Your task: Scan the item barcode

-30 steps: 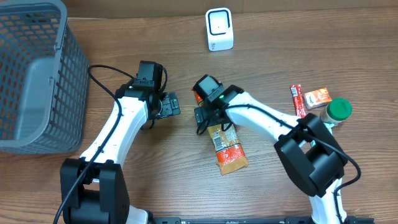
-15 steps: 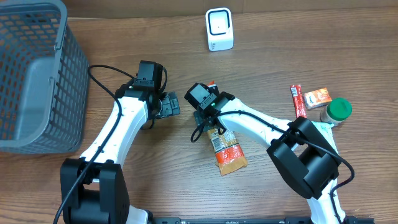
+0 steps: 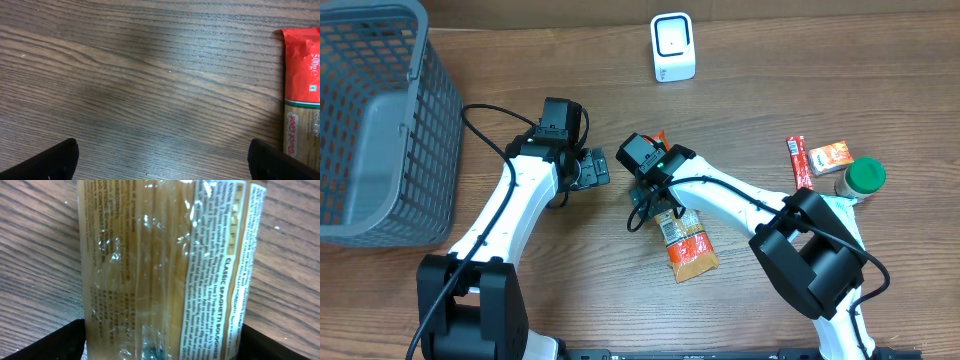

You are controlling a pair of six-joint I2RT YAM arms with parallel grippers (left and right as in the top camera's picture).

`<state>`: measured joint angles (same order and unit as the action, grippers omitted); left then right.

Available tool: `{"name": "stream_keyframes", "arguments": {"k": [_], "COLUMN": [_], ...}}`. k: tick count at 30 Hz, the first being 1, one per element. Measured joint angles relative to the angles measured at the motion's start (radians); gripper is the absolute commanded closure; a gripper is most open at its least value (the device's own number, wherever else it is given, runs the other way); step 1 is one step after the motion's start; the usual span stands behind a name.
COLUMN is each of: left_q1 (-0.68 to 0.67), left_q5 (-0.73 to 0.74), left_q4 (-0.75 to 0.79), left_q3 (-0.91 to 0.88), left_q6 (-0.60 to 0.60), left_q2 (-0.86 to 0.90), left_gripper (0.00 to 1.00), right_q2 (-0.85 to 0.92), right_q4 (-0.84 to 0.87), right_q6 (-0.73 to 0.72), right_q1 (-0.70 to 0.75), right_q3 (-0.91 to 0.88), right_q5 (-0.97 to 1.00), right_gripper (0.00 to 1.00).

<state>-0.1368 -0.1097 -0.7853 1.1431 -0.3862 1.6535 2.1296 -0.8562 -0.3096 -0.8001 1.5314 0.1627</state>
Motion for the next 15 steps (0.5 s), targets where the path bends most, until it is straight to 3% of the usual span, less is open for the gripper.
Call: {"name": "stream_keyframes", "arguments": {"k": [7, 12, 15], "left_q1": [0.000, 0.000, 0.000], "left_q5": [0.000, 0.000, 0.000], "left_q4": [0.000, 0.000, 0.000], "left_q3": [0.000, 0.000, 0.000], "left_q6": [0.000, 0.000, 0.000], "left_q2": [0.000, 0.000, 0.000], "left_gripper": [0.00, 0.00, 0.01], "right_q2": [0.007, 0.007, 0.007], "right_q4": [-0.006, -0.008, -0.005], "right_q6": [0.022, 0.026, 0.025], "right_q1": [-0.005, -0.010, -0.013], "right_q3": [0.002, 0.002, 0.002], "right_q5": [-0.002, -0.003, -0.003], "right_gripper": [0.07, 0.20, 0.21]}}
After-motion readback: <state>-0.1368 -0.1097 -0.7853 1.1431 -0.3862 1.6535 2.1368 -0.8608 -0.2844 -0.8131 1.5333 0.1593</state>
